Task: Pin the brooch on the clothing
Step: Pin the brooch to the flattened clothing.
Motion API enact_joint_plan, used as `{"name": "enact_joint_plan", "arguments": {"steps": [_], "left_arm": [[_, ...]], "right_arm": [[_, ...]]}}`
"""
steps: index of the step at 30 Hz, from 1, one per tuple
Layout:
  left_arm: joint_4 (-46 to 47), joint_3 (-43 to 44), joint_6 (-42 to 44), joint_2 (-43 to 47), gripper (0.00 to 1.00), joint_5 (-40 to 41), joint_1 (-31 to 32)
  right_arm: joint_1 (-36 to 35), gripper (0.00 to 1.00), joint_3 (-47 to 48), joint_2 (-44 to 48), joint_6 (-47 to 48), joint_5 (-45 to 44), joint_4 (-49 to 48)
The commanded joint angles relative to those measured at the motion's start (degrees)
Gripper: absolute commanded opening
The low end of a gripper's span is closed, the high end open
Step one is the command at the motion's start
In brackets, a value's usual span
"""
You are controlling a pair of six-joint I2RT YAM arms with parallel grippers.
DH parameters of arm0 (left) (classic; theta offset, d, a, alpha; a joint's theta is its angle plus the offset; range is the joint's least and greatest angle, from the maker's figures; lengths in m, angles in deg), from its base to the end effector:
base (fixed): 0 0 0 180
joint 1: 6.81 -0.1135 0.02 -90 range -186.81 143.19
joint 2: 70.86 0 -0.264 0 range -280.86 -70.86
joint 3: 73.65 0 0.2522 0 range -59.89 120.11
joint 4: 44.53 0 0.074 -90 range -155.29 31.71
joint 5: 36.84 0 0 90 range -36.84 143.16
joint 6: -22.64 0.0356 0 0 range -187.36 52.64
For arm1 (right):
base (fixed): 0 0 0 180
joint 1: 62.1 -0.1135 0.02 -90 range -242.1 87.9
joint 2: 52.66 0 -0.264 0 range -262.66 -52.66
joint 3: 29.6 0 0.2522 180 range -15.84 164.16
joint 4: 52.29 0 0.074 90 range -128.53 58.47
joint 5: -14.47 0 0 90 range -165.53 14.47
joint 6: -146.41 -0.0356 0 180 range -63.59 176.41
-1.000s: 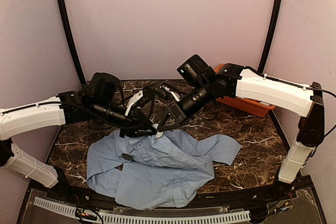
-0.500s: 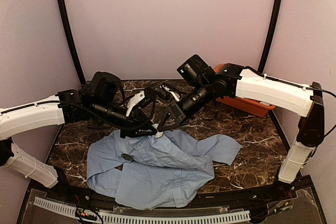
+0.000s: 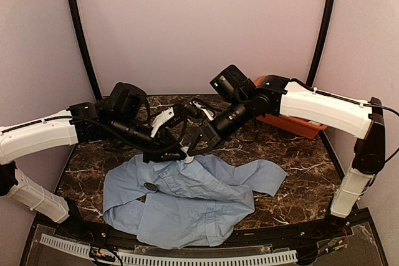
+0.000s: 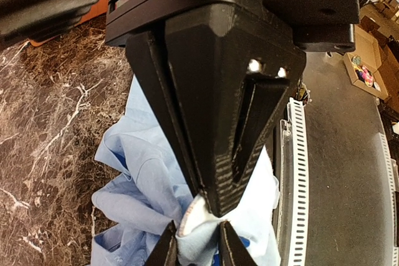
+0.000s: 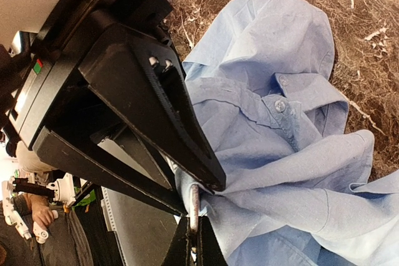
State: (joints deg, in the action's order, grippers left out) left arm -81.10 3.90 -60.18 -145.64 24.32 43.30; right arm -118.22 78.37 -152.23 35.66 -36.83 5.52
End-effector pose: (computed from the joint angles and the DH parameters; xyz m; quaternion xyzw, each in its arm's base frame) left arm 0.1728 -0.2335 0.3219 0.5125 0.6935 -0.3714 0.3441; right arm 0.1931 0.3276 0.3334 -0.3783 0.8082 0.4469 0.0632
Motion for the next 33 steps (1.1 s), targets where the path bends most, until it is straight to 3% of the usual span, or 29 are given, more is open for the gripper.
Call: {"name": "enact_joint_plan", "arguments": {"steps": [1, 33], "left_arm": [[-2.8, 1.2, 0.9, -1.2, 0.22, 2.1, 0.0], [-13.3, 8.1, 1.6, -6.7, 0.22, 11.5, 2.7]], "right_arm": [[-1.3, 0.00, 2.6, -0.2, 1.5, 1.1, -0.9], [-3.2, 0.00, 6.7, -2.3, 2.7, -4.1, 3.5]]}}
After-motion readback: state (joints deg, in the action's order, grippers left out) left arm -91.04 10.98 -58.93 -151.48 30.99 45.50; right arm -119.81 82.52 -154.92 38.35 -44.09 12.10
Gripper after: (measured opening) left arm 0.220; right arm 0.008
